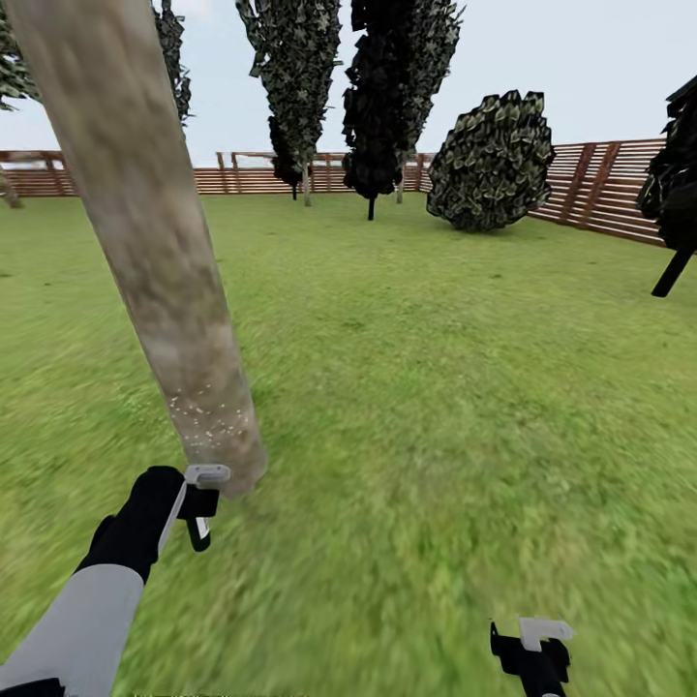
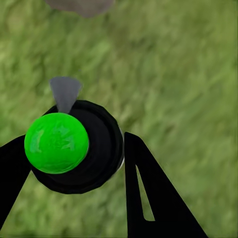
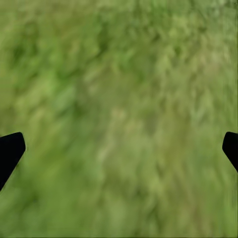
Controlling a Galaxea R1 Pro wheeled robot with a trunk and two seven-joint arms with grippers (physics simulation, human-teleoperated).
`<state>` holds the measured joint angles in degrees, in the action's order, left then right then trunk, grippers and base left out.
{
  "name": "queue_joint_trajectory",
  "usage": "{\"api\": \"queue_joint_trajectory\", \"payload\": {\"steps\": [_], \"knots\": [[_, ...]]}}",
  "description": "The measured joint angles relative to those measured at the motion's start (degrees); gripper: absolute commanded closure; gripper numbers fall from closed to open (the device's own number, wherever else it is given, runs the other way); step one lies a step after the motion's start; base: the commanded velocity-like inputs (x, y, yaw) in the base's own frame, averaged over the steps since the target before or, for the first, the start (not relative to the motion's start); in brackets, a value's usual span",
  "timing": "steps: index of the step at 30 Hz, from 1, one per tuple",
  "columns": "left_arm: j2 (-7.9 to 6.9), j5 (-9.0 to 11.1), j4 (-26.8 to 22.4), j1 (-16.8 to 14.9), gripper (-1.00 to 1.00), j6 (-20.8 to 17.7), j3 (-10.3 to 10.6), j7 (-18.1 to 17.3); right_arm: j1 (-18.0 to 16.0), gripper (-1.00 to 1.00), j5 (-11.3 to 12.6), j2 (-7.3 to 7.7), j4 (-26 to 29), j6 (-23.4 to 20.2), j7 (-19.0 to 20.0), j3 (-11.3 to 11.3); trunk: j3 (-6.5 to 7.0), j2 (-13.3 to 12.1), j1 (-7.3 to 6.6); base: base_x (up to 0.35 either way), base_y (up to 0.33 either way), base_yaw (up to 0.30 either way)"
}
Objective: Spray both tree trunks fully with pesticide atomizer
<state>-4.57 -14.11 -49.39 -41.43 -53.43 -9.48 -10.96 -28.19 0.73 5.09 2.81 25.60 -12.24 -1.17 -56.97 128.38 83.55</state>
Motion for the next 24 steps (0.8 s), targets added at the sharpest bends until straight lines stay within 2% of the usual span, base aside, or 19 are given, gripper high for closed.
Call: {"api": "queue_joint_trajectory", "payload": {"steps": [3, 9, 24], "knots": [[0.16, 0.0, 0.0, -0.2, 1.00, 0.0, 0.1, 0.0, 0.0, -1.00, 0.0, 0.00, 0.0, 0.0, 0.0, 0.0, 0.00, 0.0, -0.01, 0.182, -0.164, 0.227], [0.22, -0.1, 0.1, 0.1, 1.00, 0.0, 0.2, 0.0, 0.0, -1.00, 0.0, 0.08, 0.0, 0.0, 0.0, 0.0, 0.00, 0.0, -0.01, 0.174, -0.217, 0.026], [-0.32, -0.2, 0.1, 0.2, 1.00, 0.0, 0.1, 0.0, 0.0, -1.00, 0.0, 0.05, 0.0, 0.0, 0.0, 0.0, 0.00, 0.0, 0.01, 0.008, -0.272, 0.000]]}}
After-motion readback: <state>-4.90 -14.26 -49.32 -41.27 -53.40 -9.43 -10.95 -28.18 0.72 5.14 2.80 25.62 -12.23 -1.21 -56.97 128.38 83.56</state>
